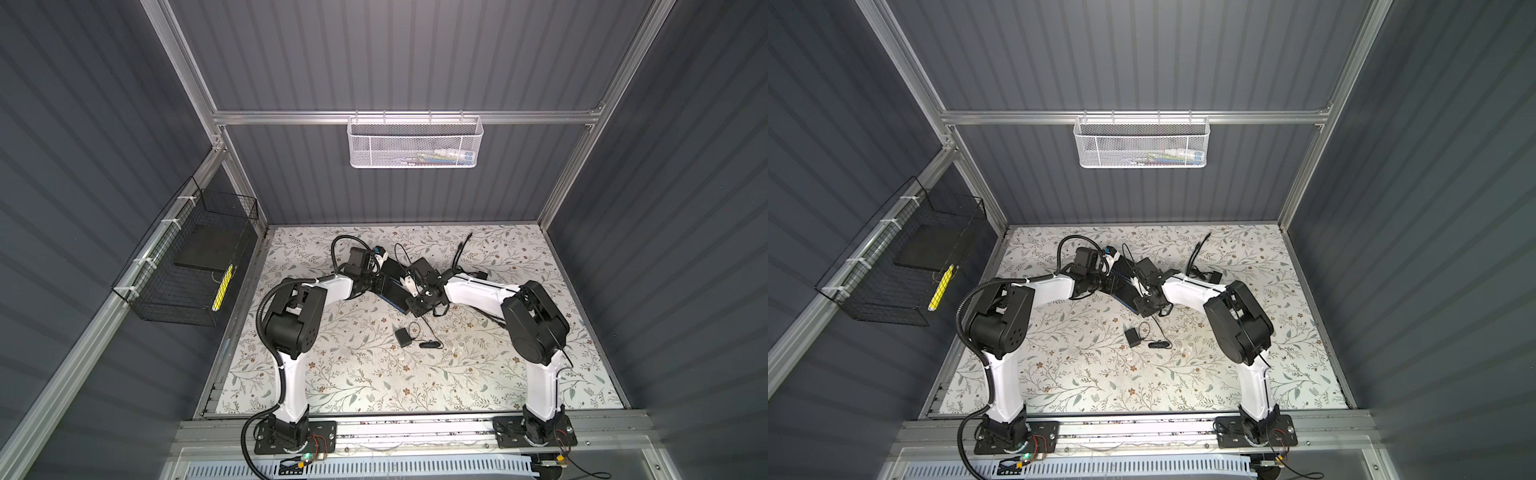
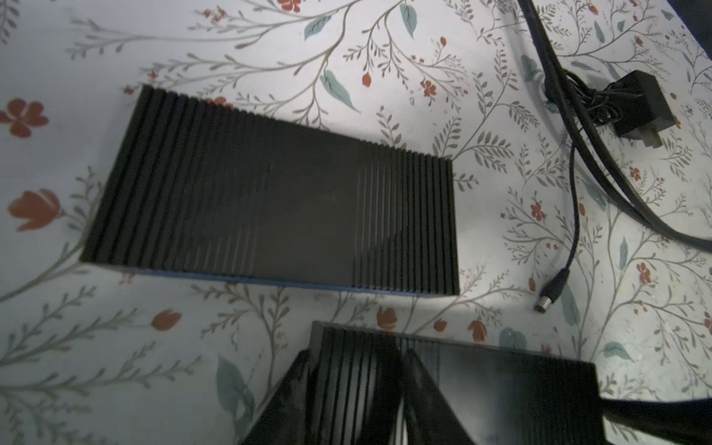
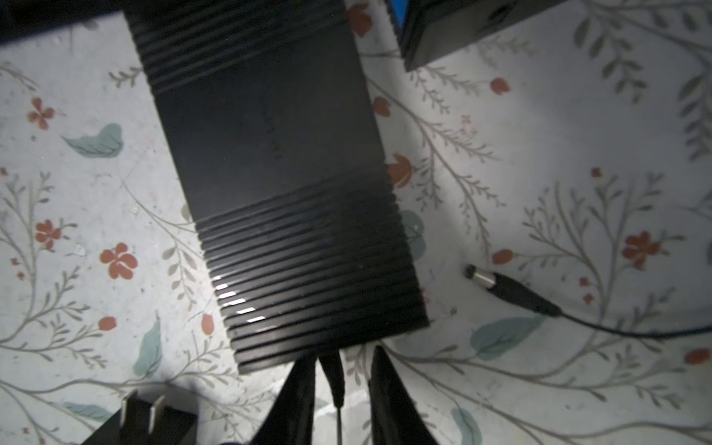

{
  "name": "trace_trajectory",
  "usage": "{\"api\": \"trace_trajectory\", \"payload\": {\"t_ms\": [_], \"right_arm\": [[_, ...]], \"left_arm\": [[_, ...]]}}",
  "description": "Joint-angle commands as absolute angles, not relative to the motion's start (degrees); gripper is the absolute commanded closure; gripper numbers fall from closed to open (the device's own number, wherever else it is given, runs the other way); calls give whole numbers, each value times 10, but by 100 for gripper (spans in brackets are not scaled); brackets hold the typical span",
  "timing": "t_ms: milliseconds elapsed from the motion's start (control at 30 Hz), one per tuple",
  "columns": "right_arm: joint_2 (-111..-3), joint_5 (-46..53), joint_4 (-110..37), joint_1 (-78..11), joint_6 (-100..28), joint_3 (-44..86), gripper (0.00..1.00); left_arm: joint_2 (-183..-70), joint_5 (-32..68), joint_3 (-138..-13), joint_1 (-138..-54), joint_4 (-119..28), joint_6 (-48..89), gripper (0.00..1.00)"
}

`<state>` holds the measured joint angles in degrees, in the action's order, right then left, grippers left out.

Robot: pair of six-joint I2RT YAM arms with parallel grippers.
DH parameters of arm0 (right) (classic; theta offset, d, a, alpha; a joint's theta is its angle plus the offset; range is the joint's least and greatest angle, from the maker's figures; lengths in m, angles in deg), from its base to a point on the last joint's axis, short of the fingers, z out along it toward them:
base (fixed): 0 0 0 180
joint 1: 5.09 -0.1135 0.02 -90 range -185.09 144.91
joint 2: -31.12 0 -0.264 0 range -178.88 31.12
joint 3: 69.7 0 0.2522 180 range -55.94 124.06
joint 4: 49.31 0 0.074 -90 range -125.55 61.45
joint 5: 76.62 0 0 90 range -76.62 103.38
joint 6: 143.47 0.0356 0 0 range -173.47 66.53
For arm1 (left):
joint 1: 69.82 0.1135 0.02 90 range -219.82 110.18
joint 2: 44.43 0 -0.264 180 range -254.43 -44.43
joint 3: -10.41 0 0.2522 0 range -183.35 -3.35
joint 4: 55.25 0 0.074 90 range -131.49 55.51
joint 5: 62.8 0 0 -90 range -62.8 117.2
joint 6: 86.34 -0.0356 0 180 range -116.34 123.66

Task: Insert the plug into the switch port

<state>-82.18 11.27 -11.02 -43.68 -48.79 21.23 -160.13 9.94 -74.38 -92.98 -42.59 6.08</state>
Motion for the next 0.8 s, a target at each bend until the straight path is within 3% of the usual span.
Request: {"api": "trace_trajectory", "payload": {"t_ms": [0, 167, 367, 600, 767], "right_arm": [[-767, 111, -182, -428, -497, 171, 69], [-715, 93, -188, -397, -469, 123, 67], [-761, 15, -214, -379, -366, 146, 67], [-783, -33, -276, -371, -235, 126, 58], [-787, -43, -329, -370, -156, 103, 53]], "left_arm": [[-1593, 125, -716, -924, -287, 84, 59], [-1556, 187, -727, -911, -257, 91, 59], [-1509, 225, -723, -909, -263, 107, 58], [-1519, 131, -768, -903, -304, 95, 56], [-1563, 123, -793, -915, -309, 94, 60]]}}
